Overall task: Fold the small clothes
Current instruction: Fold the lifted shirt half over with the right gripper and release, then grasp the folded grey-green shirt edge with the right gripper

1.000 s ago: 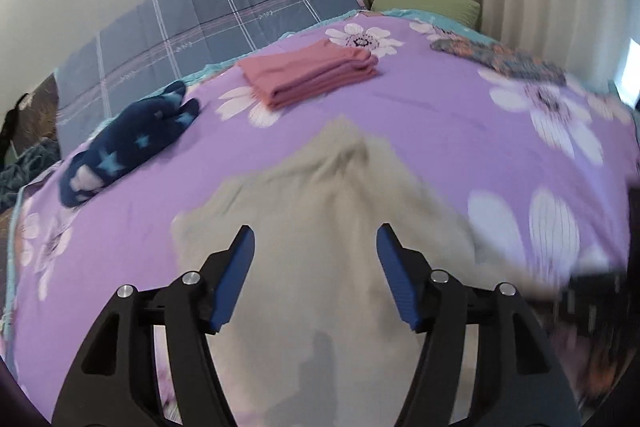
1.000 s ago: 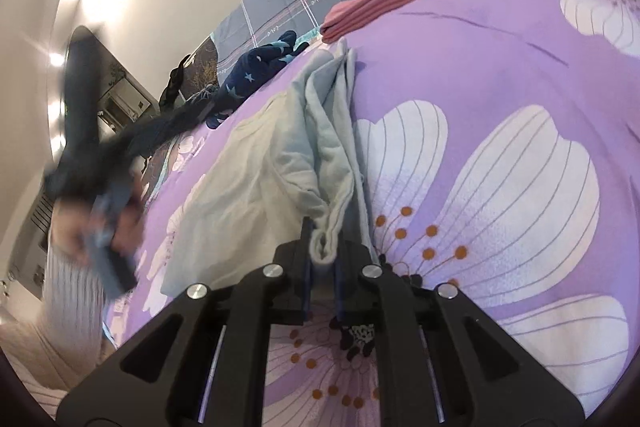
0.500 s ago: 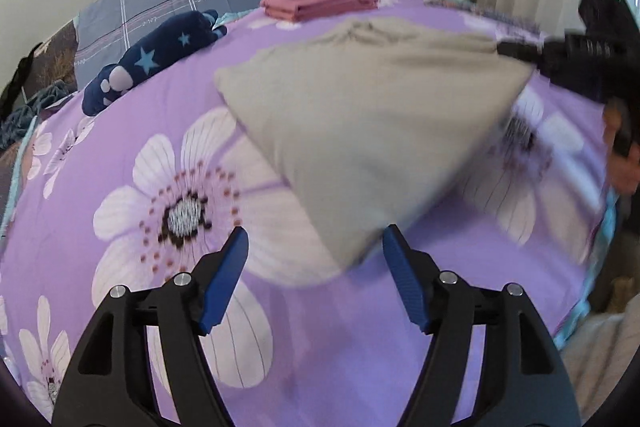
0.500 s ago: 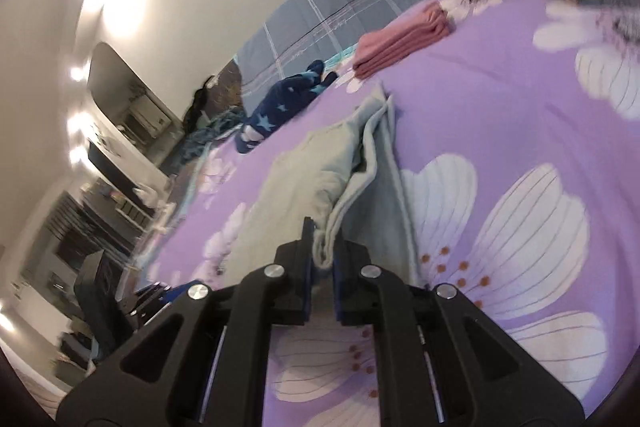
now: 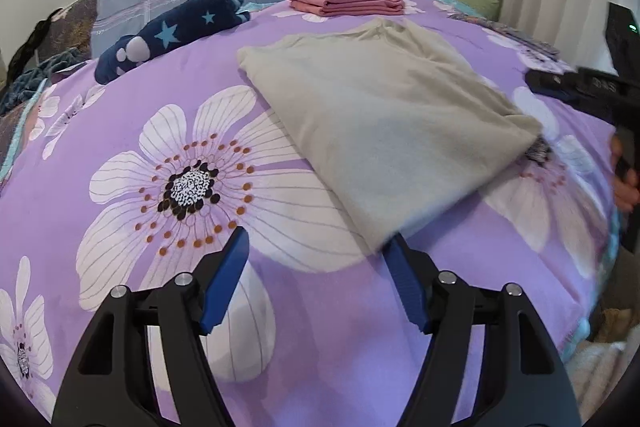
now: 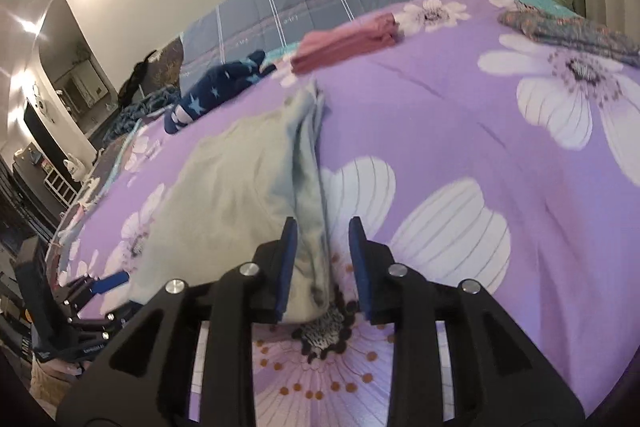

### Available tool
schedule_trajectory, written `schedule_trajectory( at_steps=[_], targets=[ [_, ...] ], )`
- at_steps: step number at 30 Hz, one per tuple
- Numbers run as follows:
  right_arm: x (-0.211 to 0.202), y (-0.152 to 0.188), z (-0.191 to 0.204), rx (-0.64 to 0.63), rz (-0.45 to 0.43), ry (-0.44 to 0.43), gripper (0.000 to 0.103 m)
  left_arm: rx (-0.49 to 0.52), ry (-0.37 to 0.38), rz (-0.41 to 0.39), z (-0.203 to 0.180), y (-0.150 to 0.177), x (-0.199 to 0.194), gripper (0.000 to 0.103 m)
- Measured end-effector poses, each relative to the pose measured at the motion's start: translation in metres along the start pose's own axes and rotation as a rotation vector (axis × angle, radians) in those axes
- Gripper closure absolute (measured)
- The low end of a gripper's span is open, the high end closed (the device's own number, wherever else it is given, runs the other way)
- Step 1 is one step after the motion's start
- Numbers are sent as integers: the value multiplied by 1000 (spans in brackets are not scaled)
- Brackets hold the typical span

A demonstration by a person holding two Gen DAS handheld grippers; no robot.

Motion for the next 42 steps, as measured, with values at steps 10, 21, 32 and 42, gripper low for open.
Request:
schedule_trajectory(
  at_steps=[10,21,32,42],
  targets=[
    [34,-64,30,-159,-2,9,66,-7,74,-130,9,-43,-32,44],
    [124,-90,45,-207,134,31,59,-68,82,12,3,-42,55,42],
    [141,-106,15,-203,69,50,82,-62,96,10,2,-41,62,34],
    [181,-147,28,-186,144,4,66,-61,94,8,0,-42,62,32]
  ],
)
Point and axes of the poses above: each gripper's, at about its wrist camera, not at the fingertips, and x roughly the way its jaws point, z to its left, y to its underside, the point moved 1 cm from there along x, roughly the way its jaws point, and after that the axes turned 2 degrees about y, right-handed, at the moved point
